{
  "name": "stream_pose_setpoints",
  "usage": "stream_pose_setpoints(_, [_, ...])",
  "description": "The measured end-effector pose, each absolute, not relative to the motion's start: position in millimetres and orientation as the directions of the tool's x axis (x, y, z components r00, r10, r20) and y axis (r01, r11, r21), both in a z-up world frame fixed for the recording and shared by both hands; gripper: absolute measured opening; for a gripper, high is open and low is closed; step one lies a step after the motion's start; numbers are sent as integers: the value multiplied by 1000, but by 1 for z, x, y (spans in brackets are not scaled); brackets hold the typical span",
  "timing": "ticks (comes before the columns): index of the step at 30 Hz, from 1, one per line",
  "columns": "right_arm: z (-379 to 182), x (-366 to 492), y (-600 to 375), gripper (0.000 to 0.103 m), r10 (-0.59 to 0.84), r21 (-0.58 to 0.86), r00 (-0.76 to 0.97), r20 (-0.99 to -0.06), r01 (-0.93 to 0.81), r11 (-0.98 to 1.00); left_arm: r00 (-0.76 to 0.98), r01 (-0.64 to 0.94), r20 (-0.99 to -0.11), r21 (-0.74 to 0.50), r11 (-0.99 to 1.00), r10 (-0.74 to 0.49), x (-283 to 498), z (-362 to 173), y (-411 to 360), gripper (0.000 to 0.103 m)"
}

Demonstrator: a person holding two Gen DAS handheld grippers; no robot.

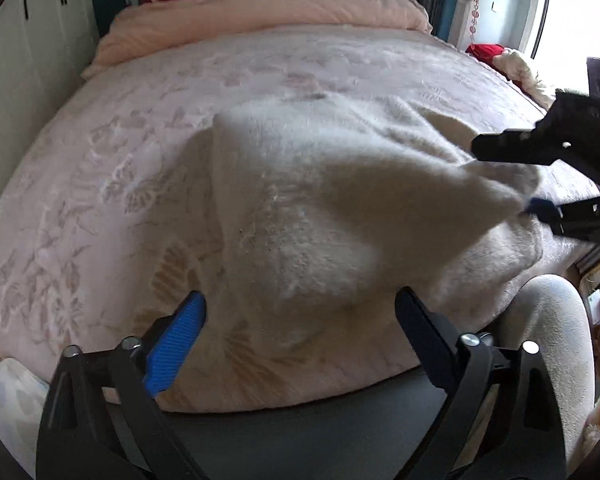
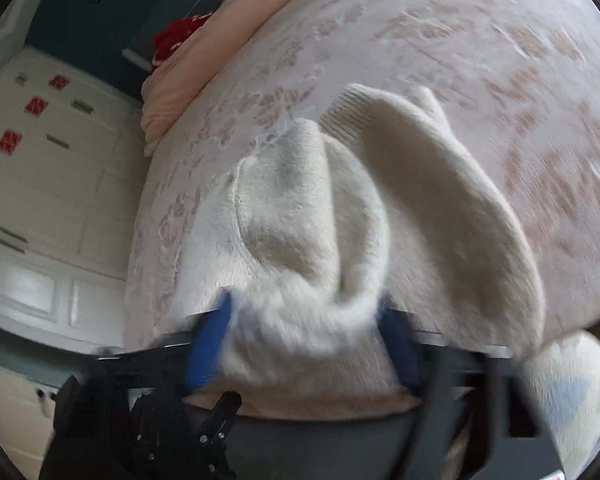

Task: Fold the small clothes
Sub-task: 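Grasp the sweater edge with the right gripper and lift it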

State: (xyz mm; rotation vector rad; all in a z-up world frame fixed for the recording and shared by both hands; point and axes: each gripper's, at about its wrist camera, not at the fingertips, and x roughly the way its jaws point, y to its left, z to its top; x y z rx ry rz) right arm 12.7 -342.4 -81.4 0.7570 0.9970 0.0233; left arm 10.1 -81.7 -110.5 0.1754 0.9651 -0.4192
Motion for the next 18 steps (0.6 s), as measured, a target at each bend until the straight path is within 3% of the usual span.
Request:
stream_pose_setpoints(1, [-66, 12, -344, 23, 352, 605, 607, -713, 278, 746, 459, 426, -844, -64, 902, -277, 16, -115, -82, 49])
stream_pose_setpoints(4, [-10, -11, -350, 18, 326, 626, 735, -594, 169, 761, 417, 371, -854, -152, 916, -310, 25, -110, -69, 26])
stream_pose_setpoints(6, [9, -34, -358, 14, 262, 579, 776, -574, 158, 800, 407, 377, -844, -193, 906, -349, 26, -101, -66, 22])
stream_pose_setpoints(7, [4, -43, -362, 0, 190, 512, 772, -606, 197, 836, 410, 388, -843, -184, 903, -349, 25, -99, -68, 20])
stream_pose_setpoints(9, [-44, -43, -378, 0, 2, 295, 654, -757, 338, 894, 408, 389, -860, -138, 911, -305, 25, -105, -74, 18])
stream_pose_setpoints(11, [-102, -43, -403, 0, 63, 325, 515, -855, 436, 839, 369, 354, -886, -146, 924, -281, 28, -121, -72, 18])
stream_pose_setpoints(13, [-117, -64, -422, 1, 184, 493, 550, -815, 492, 717, 330, 326, -899, -176, 929, -287, 31, -131, -69, 18])
stream_pose_setpoints(15, [-93, -76, -418, 14, 194, 549, 622, -758, 449, 705, 361, 360, -893, -134, 923, -270, 25, -124, -73, 19])
stream_pose_setpoints(16, [-85, -74, -415, 35, 210, 560, 632, -746, 425, 711, 370, 374, -892, -114, 920, -261, 22, -122, -76, 20])
stream_pose_setpoints(17, [-79, -69, -410, 68, 239, 581, 640, -730, 396, 712, 372, 378, -892, -107, 920, -257, 21, -121, -77, 20])
stream_pose_setpoints(18, [-74, -63, -405, 75, 269, 603, 651, -710, 365, 709, 372, 373, -893, -108, 922, -255, 21, -122, -78, 20])
